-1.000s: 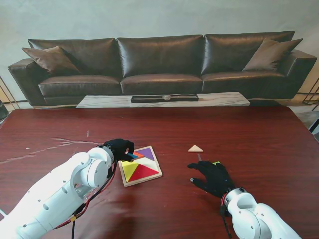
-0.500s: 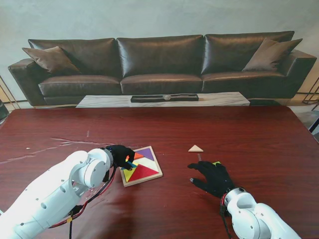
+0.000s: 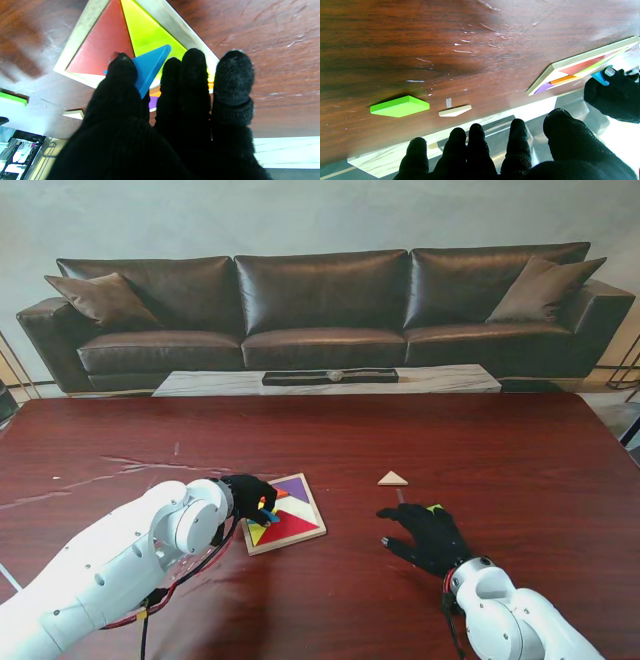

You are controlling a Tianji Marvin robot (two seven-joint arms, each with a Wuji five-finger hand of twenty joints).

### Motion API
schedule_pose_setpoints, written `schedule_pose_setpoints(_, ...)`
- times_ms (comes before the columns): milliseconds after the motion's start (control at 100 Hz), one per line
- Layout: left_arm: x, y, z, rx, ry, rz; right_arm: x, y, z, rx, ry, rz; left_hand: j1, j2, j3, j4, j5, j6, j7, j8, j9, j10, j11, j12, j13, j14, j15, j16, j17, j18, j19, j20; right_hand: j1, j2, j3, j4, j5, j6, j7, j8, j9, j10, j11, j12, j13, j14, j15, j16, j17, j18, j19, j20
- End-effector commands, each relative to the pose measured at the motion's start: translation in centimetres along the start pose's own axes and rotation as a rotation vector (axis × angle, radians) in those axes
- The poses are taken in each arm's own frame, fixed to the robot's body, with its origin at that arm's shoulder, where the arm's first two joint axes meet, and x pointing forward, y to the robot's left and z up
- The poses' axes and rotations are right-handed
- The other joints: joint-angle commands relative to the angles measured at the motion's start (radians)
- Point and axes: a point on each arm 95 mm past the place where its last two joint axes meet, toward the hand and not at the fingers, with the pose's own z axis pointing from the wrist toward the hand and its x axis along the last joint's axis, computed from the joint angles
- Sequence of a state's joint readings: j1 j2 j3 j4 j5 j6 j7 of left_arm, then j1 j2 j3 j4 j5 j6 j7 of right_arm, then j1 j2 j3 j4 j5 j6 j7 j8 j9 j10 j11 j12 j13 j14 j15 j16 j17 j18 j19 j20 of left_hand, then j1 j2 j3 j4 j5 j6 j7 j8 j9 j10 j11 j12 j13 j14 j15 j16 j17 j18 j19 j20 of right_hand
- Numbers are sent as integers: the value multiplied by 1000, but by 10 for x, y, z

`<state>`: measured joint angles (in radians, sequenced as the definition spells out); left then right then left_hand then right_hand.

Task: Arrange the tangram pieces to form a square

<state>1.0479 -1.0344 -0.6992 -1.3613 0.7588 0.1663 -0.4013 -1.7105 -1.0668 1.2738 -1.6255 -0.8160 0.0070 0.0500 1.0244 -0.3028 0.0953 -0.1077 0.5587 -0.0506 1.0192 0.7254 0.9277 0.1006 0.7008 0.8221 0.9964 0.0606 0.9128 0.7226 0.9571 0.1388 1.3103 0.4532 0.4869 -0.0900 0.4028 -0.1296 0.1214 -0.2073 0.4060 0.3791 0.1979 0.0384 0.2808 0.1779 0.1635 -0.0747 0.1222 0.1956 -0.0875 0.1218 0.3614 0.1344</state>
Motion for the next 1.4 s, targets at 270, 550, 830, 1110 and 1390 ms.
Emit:
schedule_pose_setpoints(270, 1, 2, 6, -22, 8, 11, 2, -3, -2, 8, 6, 8, -25, -43, 176, 41, -44, -53, 50, -50, -38, -8, -11, 73, -73, -24, -26, 15, -12, -12, -10, 19, 8, 24, -18, 20, -32, -22, -17, 17, -20, -5, -17, -8, -23, -24, -2, 5, 0, 6, -32, 23)
schedule_pose_setpoints(550, 1, 5, 10, -10, 0, 18, 1, -3, -2, 10, 6, 10, -34, -56, 196, 36, -88, 0, 1, -103, -94, -1, -28, 83, -111, -18, -42, 13, -28, -23, -12, 23, 9, 25, -20, 21, -32, -22, -16, 18, -20, -7, -17, -7, -22, -25, -3, 5, 1, 6, -36, 24)
schedule_pose_setpoints(830, 1, 6, 11, 19, -14, 17, 2, -3, -2, 13, 8, 13, -91, -60, 252, 18, -119, 75, -138, -149, -220, 20, -39, -3, -166, -7, -72, 17, -62, -19, -23, 42, 9, 26, -23, 21, -32, -22, -16, 18, -21, -7, -17, -7, -23, -25, -5, 5, 0, 8, -41, 25)
schedule_pose_setpoints(1110, 1, 6, 9, 17, -19, 35, 2, -3, -1, 15, 9, 15, -154, -69, 370, 6, -111, 95, -280, -179, -330, 43, -72, -85, -226, 4, -98, 18, -107, -10, -25, 53, 10, 27, -25, 21, -32, -16, -18, 18, -20, -7, -16, -7, -23, -24, -5, 5, 1, 8, -47, 27)
schedule_pose_setpoints(1390, 2, 10, 4, 18, -13, 38, 4, -3, 0, 17, 9, 19, -161, -69, 433, 19, -86, 44, -403, -228, -397, 65, -135, -118, -276, 27, -154, -1, -149, -1, -33, 59, 10, 27, -27, 21, -32, -14, -18, 18, -19, -6, -17, -7, -23, -24, -6, 6, 2, 9, -52, 29)
